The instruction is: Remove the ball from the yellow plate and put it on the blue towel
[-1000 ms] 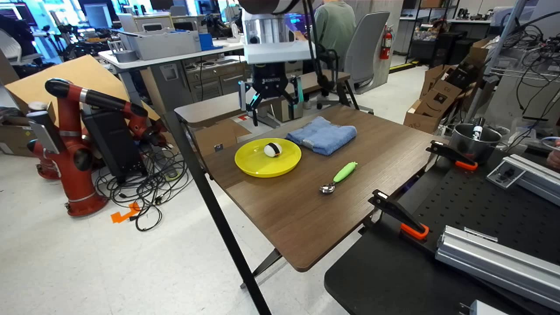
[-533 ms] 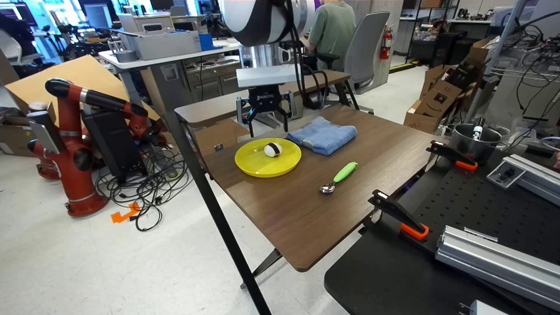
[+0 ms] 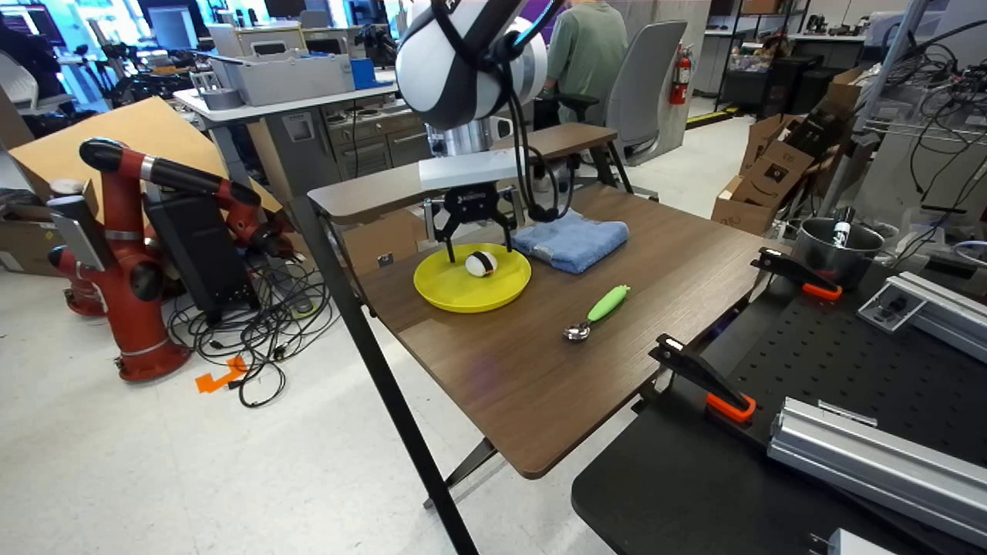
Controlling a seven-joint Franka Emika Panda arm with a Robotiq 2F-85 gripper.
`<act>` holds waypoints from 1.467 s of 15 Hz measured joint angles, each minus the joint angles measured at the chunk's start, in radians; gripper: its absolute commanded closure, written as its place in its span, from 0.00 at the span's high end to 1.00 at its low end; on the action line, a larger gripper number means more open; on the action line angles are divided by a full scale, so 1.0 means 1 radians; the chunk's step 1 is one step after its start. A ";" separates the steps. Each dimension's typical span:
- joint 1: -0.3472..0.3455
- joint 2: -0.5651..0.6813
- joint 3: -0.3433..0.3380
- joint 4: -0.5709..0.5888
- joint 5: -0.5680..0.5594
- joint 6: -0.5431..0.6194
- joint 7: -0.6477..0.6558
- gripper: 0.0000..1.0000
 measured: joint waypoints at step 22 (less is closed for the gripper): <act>-0.019 -0.201 -0.040 -0.125 -0.019 -0.139 -0.141 0.06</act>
